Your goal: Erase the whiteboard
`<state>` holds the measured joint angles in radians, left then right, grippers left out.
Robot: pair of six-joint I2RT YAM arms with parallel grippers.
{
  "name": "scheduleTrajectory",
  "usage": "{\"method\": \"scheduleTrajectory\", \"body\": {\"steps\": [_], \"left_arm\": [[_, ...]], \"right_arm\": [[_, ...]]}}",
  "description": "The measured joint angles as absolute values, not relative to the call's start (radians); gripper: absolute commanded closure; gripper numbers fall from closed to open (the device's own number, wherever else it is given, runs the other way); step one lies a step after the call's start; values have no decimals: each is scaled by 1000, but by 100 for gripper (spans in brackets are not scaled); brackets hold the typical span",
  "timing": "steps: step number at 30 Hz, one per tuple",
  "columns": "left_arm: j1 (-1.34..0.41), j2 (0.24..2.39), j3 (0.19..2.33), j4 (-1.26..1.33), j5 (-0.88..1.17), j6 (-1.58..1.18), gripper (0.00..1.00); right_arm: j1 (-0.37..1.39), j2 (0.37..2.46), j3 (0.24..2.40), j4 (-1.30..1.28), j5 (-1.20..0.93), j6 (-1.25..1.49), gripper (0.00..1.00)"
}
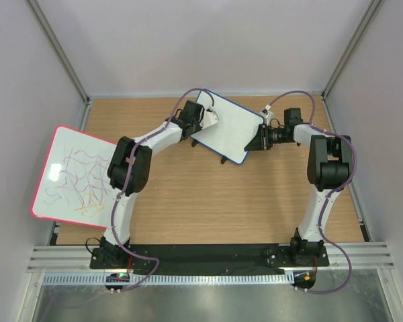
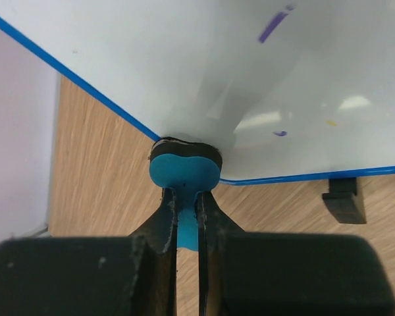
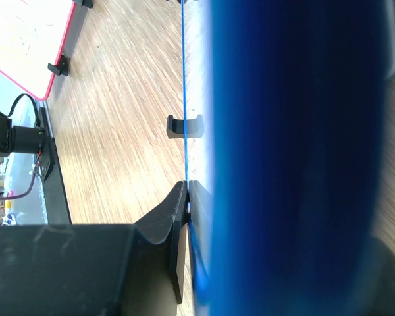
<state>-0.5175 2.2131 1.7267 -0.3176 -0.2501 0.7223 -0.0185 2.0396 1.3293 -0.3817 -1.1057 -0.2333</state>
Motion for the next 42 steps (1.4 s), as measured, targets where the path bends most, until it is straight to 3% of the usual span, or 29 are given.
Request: {"method": "scheduleTrajectory", "body": {"steps": [21,42], "left_arm": [[-739,2204,1719,-323,-320,720,100],[-583,2201,1677,-266,-287,794,100]], "right_arm": [[-23,2036,1324,-382,-1099,-233,99],[-15,2036,1324,-362,-1103,-229,99]]}}
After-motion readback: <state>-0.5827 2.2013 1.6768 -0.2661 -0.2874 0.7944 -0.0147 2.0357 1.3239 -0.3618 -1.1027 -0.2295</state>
